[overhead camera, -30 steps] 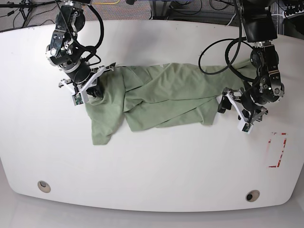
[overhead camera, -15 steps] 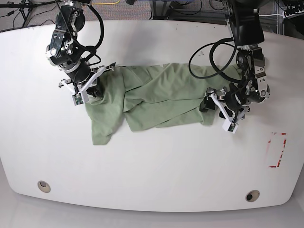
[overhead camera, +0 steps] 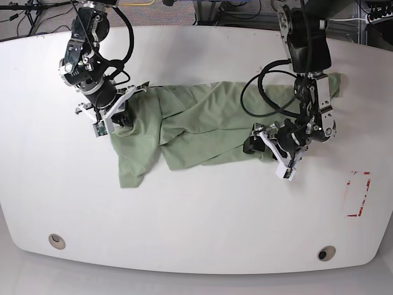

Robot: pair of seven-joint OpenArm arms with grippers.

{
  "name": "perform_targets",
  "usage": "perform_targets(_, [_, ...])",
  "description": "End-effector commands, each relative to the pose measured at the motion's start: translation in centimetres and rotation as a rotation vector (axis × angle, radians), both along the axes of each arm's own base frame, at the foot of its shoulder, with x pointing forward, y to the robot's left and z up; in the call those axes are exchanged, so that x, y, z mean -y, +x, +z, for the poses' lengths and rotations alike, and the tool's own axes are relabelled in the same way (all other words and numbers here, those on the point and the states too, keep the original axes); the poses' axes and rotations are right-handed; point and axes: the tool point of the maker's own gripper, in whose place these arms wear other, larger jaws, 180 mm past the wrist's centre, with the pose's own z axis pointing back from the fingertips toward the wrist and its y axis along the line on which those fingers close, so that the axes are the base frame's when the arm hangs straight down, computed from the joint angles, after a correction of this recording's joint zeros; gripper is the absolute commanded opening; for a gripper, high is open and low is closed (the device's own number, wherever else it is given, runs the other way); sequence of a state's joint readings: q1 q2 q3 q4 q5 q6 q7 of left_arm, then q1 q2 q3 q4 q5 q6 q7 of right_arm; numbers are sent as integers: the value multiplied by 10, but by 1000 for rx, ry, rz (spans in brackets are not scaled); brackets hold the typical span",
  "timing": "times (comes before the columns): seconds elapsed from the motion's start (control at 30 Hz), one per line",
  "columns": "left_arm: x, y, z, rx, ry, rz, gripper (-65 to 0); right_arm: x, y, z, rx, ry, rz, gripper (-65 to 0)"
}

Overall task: Fold the T-shirt properly
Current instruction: 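Release the shirt with the left gripper and regrasp it nearer the middle, then pull both grippers apart, stretching the shirt across the table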

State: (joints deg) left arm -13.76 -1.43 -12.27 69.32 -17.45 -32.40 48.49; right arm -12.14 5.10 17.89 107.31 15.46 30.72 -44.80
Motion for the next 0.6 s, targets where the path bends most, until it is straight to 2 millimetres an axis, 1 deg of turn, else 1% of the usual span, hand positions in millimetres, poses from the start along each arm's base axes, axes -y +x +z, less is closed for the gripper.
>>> perform_targets(0.0, [1, 8, 7, 15, -6, 1, -190, -1, 9, 15, 61, 10, 9, -650])
perform_targets(0.07, [1, 8, 7, 15, -6, 1, -250, -1, 9, 15, 61, 10, 9, -650])
perform_targets(0.13, [1, 8, 7, 15, -6, 1, -336, -1, 9, 15, 60, 11, 8, -650])
perform_targets(0.17, [1, 8, 7, 14, -6, 2, -394, -1, 9, 15, 60, 11, 8, -650])
perform_targets(0.2, [1, 8, 7, 14, -6, 2, -432, -1, 9, 15, 60, 11, 8, -650])
perform_targets(0.23, [0, 7, 6, 13, -4, 2, -506, -1, 9, 15, 60, 11, 8, -650])
perform_targets(0.27, [0, 7, 6, 13, -4, 2, -537, -1, 9, 15, 60, 11, 8, -650])
perform_targets(0.3, [-1, 6, 5, 10, -1, 3, -592, -1, 9, 15, 60, 11, 8, -650])
perform_targets(0.37, [-2, 6, 5, 10, 1, 4, -646, -1, 10, 15, 61, 11, 8, -650])
perform_targets(0.47, [-6, 6, 6, 12, 6, 9, -650, 0, 13, 18, 71, 9, 7, -650])
perform_targets(0.53, [-16, 6, 8, 16, 24, 14, -649, 0, 14, 18, 72, 9, 7, -650])
perform_targets(0.57, [-23, 8, 14, 35, 41, 18, -650, 0, 14, 20, 77, 6, 8, -650])
